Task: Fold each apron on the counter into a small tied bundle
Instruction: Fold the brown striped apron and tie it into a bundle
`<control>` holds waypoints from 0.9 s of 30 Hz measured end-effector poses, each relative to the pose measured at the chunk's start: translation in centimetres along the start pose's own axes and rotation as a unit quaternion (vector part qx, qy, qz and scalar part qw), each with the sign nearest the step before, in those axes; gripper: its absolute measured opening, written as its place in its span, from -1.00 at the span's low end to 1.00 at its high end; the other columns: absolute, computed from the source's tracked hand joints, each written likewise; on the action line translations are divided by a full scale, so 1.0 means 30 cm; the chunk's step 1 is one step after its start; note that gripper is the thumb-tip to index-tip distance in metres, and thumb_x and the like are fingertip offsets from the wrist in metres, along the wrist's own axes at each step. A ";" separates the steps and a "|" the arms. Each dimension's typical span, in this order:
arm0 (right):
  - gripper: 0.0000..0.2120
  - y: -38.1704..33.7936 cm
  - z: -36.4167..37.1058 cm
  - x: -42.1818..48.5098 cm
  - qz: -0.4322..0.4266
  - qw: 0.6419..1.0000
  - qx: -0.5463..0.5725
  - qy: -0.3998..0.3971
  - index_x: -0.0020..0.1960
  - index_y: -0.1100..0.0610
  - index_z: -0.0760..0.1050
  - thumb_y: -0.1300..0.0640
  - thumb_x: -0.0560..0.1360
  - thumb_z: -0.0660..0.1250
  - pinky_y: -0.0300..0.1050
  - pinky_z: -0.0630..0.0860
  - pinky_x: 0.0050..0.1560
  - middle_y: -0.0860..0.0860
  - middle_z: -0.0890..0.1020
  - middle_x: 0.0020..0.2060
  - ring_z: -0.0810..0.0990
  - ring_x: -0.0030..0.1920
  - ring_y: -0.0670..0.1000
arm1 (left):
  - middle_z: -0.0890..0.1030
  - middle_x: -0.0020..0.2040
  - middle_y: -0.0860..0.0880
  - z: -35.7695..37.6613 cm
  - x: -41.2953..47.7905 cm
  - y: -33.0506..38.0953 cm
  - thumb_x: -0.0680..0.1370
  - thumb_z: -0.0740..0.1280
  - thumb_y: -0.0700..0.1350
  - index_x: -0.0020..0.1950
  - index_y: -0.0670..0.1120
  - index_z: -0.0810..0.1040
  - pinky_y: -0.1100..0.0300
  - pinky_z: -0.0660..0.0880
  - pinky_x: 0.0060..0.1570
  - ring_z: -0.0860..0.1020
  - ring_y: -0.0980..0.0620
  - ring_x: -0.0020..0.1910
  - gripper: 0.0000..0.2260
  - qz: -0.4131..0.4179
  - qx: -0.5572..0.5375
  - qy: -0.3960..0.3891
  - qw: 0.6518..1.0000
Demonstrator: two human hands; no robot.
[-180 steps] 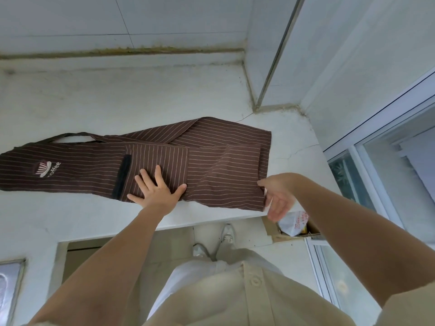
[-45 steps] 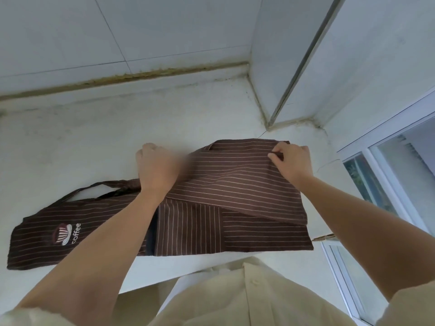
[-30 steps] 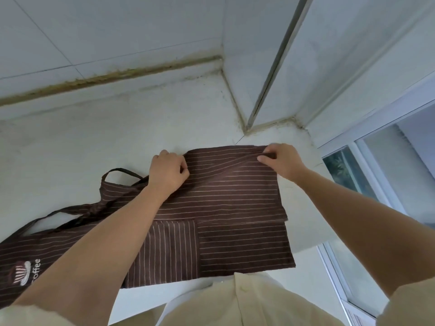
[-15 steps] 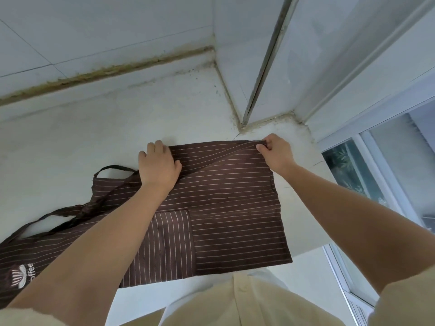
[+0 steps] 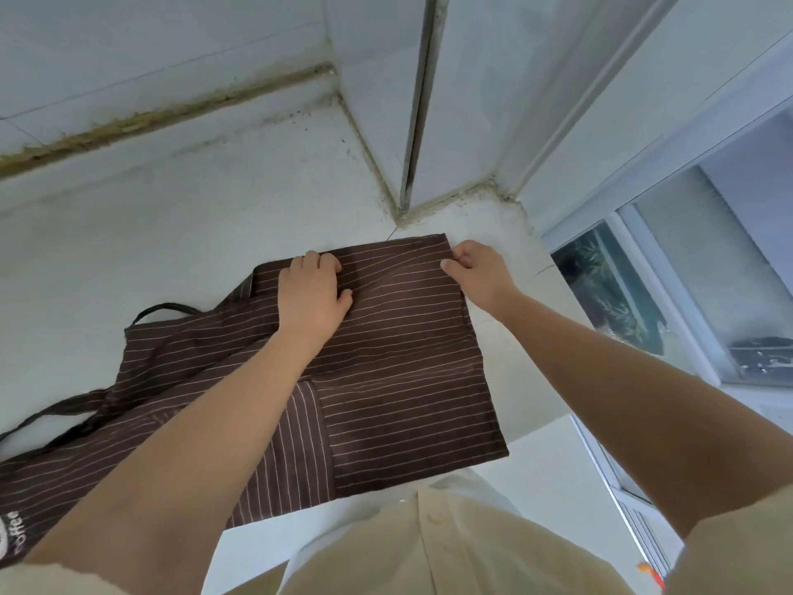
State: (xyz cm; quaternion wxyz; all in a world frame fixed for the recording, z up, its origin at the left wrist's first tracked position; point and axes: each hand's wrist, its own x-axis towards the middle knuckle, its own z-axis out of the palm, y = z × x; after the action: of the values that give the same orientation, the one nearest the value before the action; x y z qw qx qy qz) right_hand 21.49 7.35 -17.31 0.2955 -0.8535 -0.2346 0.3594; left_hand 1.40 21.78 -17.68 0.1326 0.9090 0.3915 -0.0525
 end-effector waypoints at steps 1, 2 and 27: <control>-0.89 0.001 0.003 -0.004 0.000 1.000 0.006 0.002 -0.06 0.08 0.46 0.05 0.58 0.29 -0.16 0.47 -0.07 0.04 0.63 -0.11 0.58 -0.09 0.04 | 0.53 0.20 -0.10 0.000 0.000 -0.010 0.56 0.33 0.05 0.23 -0.09 0.51 0.00 0.38 0.21 0.45 -0.11 0.21 -0.68 -0.012 0.006 -0.002 1.000; -0.89 0.003 0.006 -0.005 0.003 1.000 0.010 0.004 -0.07 0.08 0.45 0.06 0.58 0.29 -0.16 0.47 -0.08 0.04 0.62 -0.12 0.58 -0.10 0.04 | 0.52 0.20 -0.11 -0.001 0.000 -0.021 0.56 0.32 0.07 0.19 -0.08 0.53 -0.02 0.37 0.23 0.43 -0.12 0.23 -0.70 -0.025 0.011 -0.007 1.000; -0.66 -0.020 0.010 0.097 0.055 0.994 -0.088 0.044 -0.39 0.11 0.21 0.22 0.55 0.16 -0.16 0.27 -0.41 0.00 0.30 -0.52 0.30 -0.49 -0.01 | 0.61 0.00 -0.15 -0.003 0.141 0.009 0.65 0.20 -0.03 0.18 -0.14 0.51 -0.02 0.49 -0.05 0.56 -0.15 -0.02 -0.77 -0.079 0.032 0.002 0.996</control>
State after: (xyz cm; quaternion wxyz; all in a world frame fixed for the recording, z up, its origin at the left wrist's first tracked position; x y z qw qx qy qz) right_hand 22.99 9.65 -18.46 0.2089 -0.9028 -0.2052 0.3149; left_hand 4.51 24.56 -18.38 0.0984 0.8789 0.4610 -0.0732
